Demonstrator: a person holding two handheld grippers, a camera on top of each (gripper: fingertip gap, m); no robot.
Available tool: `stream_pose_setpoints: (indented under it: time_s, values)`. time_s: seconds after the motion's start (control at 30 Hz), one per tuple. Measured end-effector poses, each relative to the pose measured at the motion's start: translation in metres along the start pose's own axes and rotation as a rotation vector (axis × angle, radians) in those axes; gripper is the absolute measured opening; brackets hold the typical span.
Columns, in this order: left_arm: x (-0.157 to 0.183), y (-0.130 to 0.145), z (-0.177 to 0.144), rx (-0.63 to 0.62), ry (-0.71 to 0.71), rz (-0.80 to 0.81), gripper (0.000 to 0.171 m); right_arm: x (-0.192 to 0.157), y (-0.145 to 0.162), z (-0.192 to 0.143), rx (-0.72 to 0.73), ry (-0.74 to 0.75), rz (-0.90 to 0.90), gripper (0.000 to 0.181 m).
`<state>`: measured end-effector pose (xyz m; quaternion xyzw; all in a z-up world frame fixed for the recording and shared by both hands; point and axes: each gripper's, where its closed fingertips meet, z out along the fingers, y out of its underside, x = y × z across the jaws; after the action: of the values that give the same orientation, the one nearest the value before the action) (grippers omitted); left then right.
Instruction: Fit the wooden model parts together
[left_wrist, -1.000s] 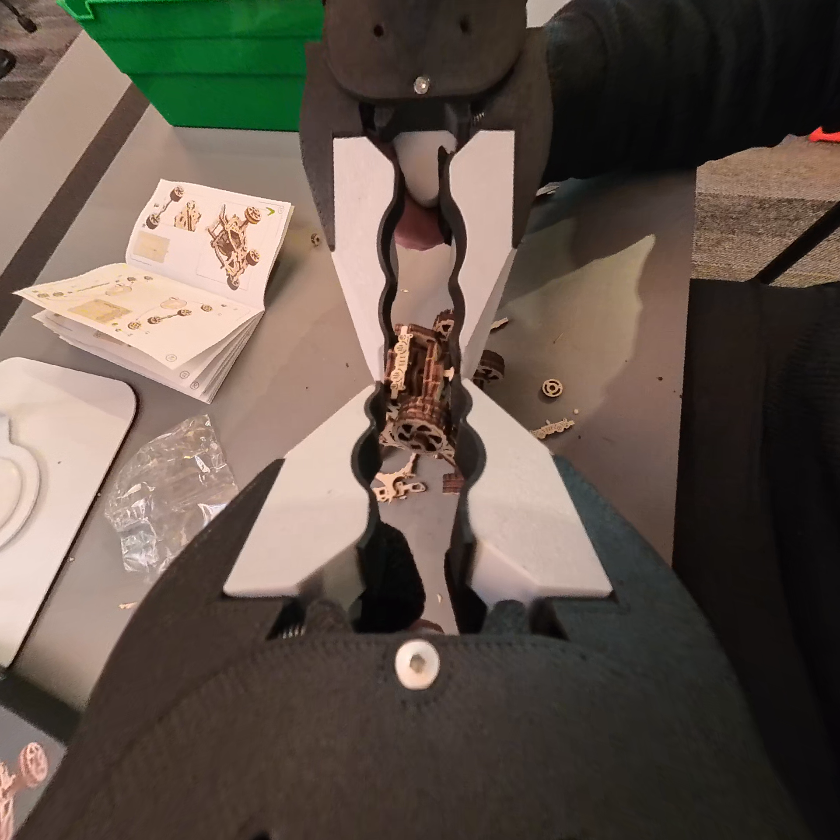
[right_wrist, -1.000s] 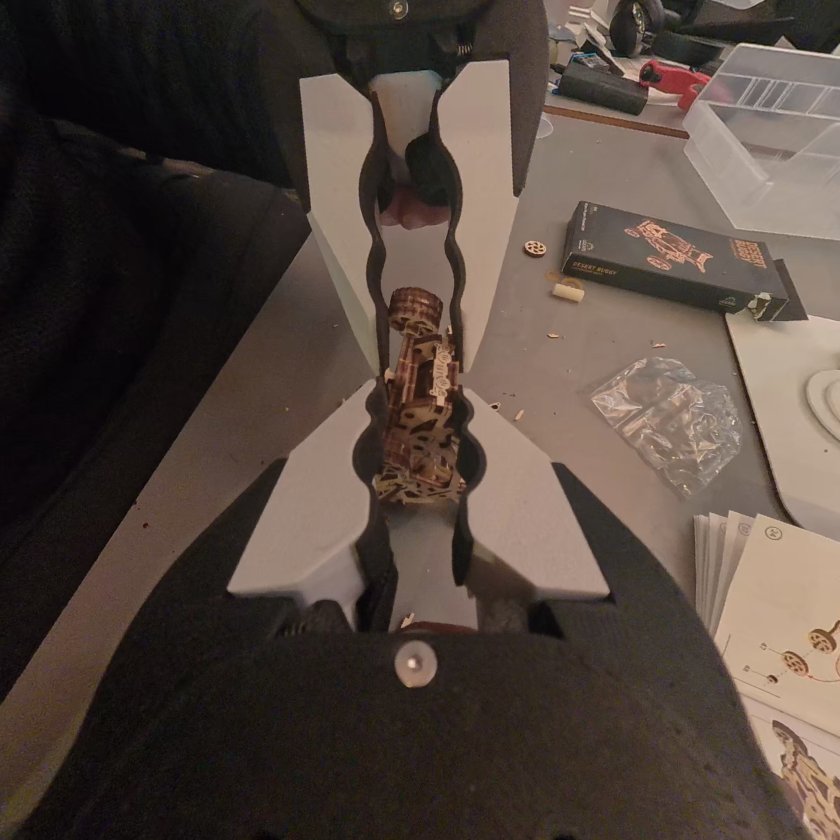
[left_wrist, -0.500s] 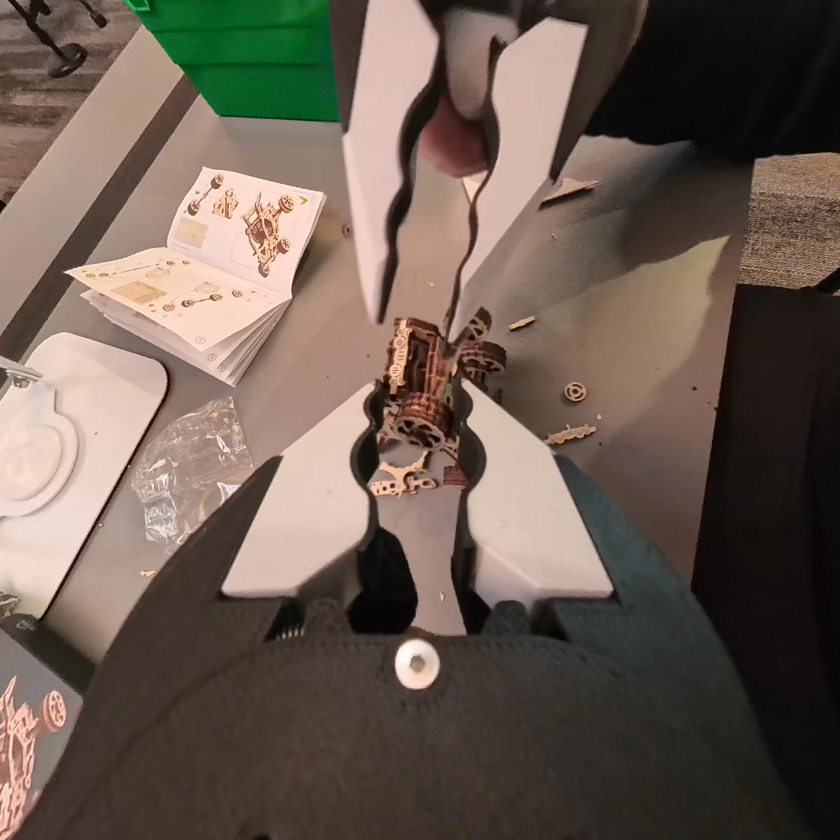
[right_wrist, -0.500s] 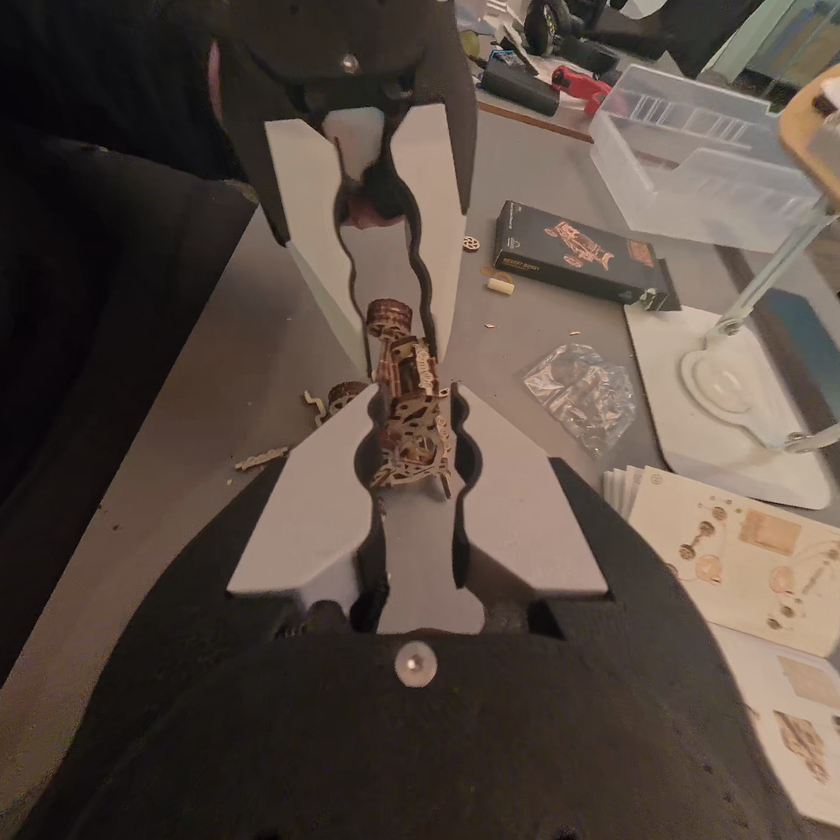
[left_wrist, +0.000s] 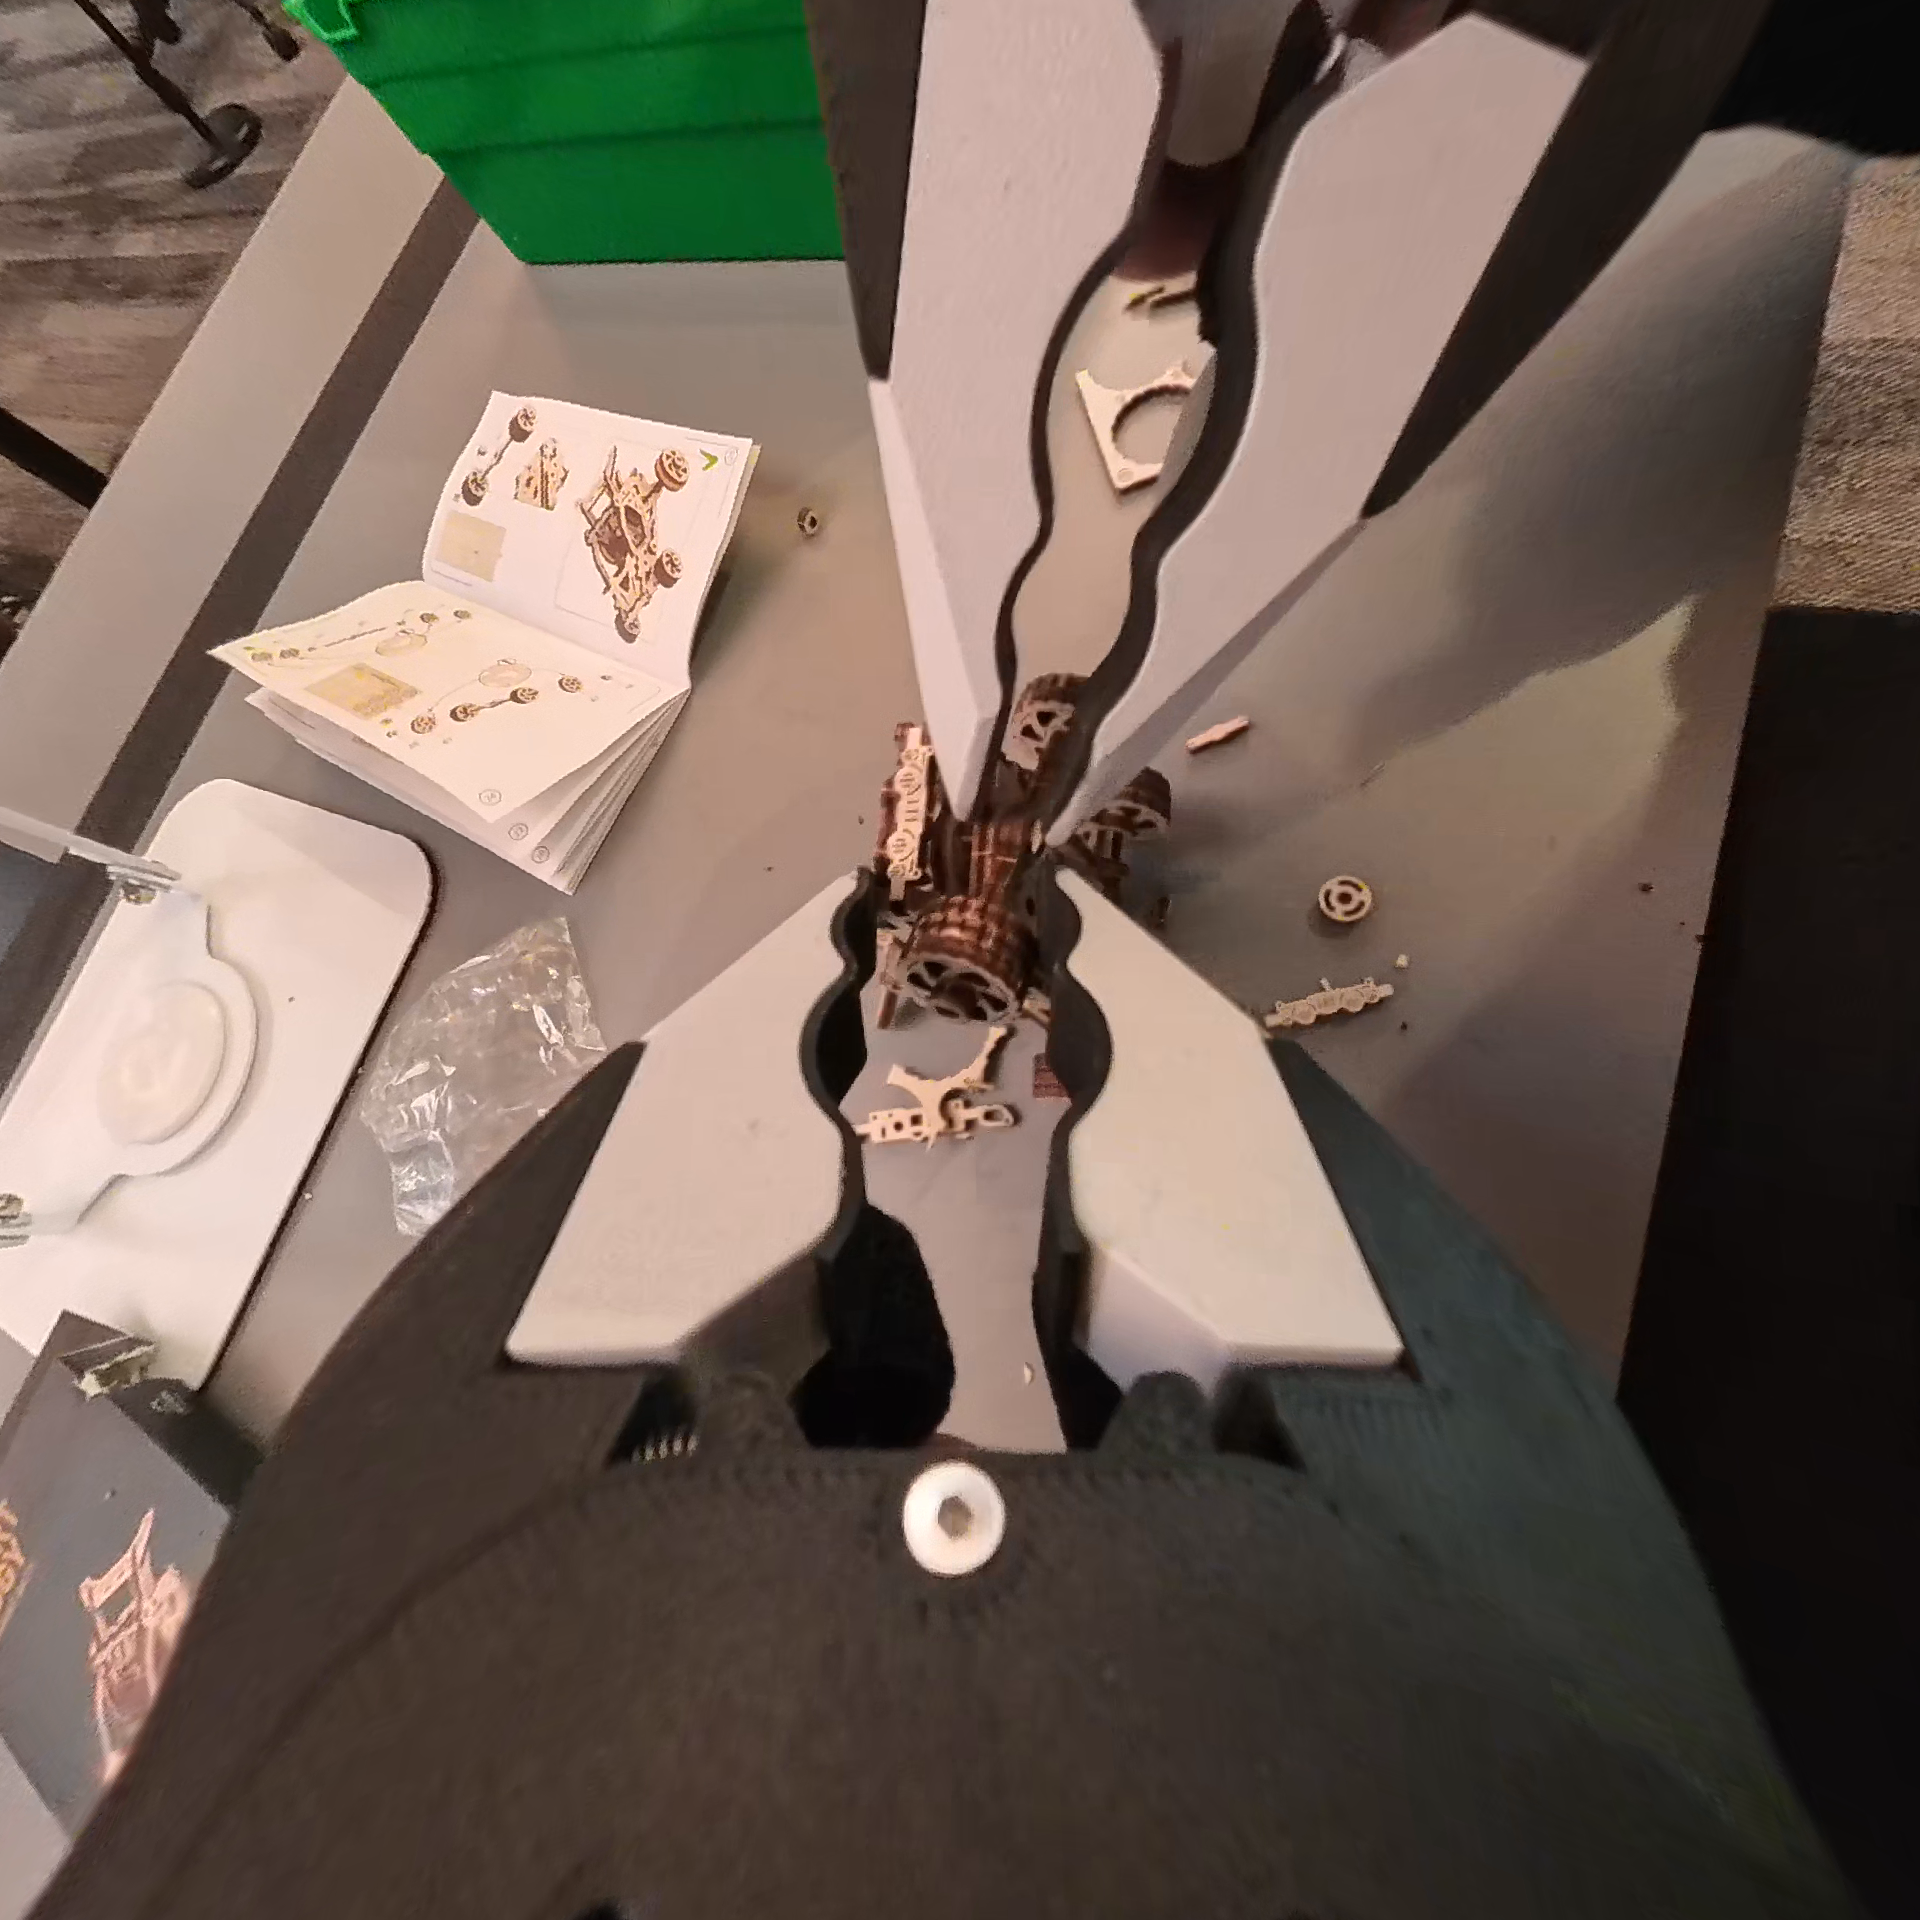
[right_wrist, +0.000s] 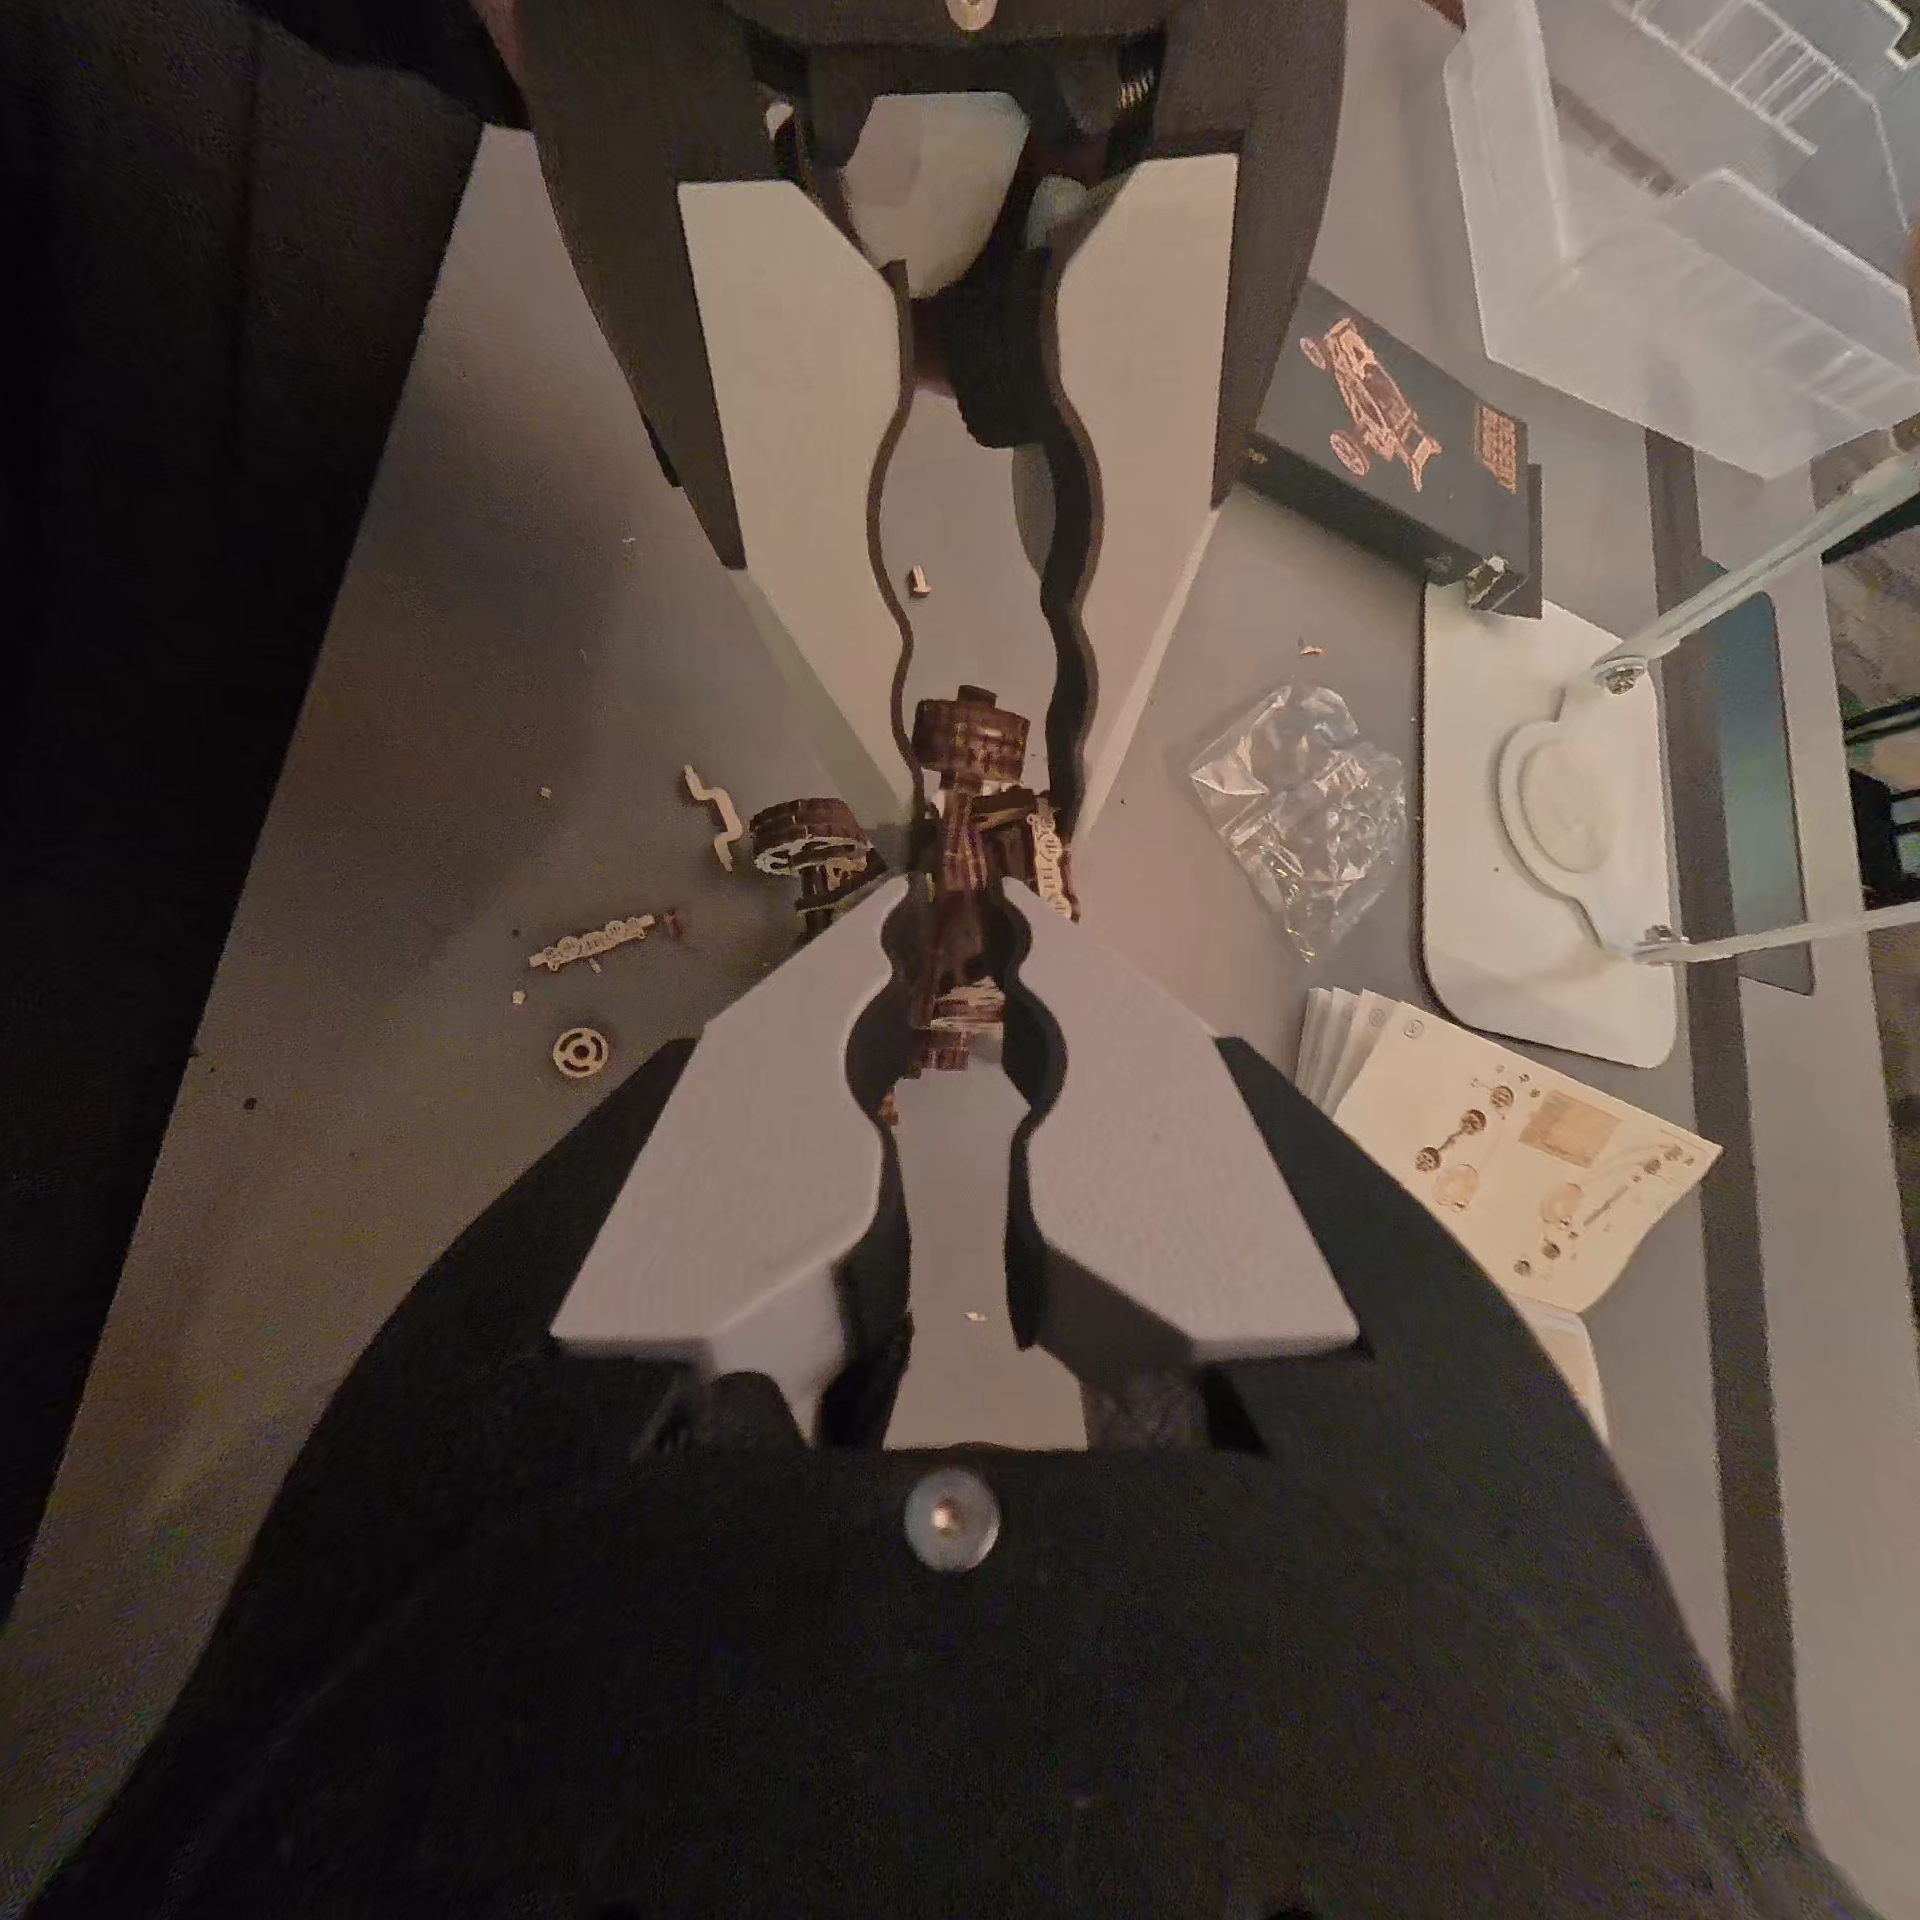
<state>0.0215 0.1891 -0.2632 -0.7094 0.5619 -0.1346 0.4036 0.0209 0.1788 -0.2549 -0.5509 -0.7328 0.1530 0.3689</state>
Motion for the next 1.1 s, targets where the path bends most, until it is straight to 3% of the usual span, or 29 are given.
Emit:
stream_pose_setpoints:
  time_s: [0.2,0.43,0.8,1.1]
  values:
    - [-0.0003,-0.0009,0.0011,0.0,-0.013,0.011,0.027,0.0021,0.0011,-0.0002,-0.08,0.092,-0.023,0.012]
    - [0.0014,-0.004,0.0017,0.021,-0.003,0.017,0.027,-0.0008,0.01,0.0039,-0.161,0.089,-0.003,0.013]
    - [0.002,-0.007,0.0032,0.036,-0.004,0.025,0.026,-0.0041,0.0078,0.0007,-0.074,-0.008,0.113,0.013]
    - [0.0014,-0.0077,0.0044,0.049,-0.001,0.024,0.027,-0.0022,0.0091,-0.0008,-0.055,-0.044,0.099,0.01]
